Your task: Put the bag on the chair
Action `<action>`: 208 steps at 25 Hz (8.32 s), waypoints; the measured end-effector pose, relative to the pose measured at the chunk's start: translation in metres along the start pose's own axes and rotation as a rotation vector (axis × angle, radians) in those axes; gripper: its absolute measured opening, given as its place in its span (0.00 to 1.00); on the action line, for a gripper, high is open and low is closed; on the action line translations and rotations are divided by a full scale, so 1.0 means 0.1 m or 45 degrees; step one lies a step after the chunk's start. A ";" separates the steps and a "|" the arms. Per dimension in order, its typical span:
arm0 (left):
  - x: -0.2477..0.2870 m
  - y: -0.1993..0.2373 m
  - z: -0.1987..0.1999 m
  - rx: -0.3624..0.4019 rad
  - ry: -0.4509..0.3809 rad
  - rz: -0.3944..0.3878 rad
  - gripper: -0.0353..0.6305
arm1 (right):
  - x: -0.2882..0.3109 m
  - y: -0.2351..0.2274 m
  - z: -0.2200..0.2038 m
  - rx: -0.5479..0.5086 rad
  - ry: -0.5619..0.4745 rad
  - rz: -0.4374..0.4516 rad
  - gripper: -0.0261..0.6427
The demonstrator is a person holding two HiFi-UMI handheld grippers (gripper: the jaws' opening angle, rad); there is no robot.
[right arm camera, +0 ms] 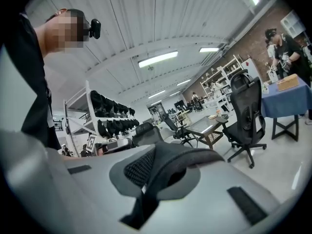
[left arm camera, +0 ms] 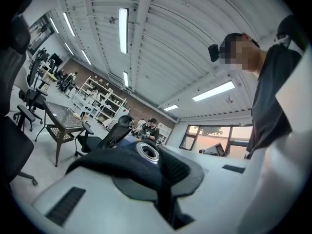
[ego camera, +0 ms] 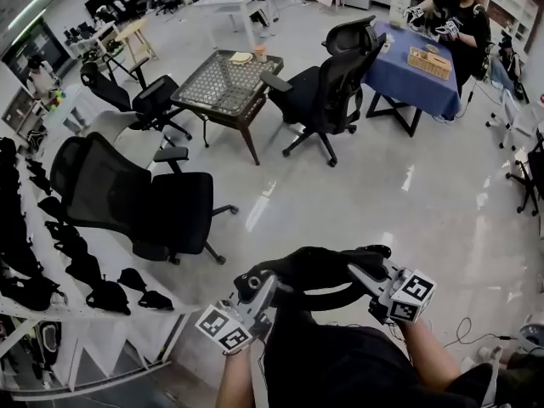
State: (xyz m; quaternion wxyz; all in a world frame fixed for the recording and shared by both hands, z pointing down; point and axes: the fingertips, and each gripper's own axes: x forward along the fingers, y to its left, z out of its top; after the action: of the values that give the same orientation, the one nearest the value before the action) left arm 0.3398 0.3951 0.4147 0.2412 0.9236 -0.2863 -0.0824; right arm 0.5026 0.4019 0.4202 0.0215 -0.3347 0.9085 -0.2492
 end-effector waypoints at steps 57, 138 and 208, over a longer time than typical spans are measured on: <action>0.91 4.81 2.12 -0.232 -0.314 0.767 0.09 | 5.62 -2.49 1.59 -0.135 0.543 0.775 0.06; -3.71 7.66 2.12 -0.466 -0.672 1.333 0.09 | 10.72 0.29 -1.16 -0.083 1.078 1.074 0.06; -5.20 8.85 0.34 -0.807 -0.240 1.760 0.44 | 11.81 -0.27 -2.53 -0.406 1.547 0.656 0.66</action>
State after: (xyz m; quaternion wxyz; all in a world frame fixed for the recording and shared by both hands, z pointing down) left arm -0.5307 0.0406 0.8289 0.4658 0.4101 -0.7810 -0.0693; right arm -0.4488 -0.2360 0.8056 -0.4839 0.0929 0.8356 -0.2428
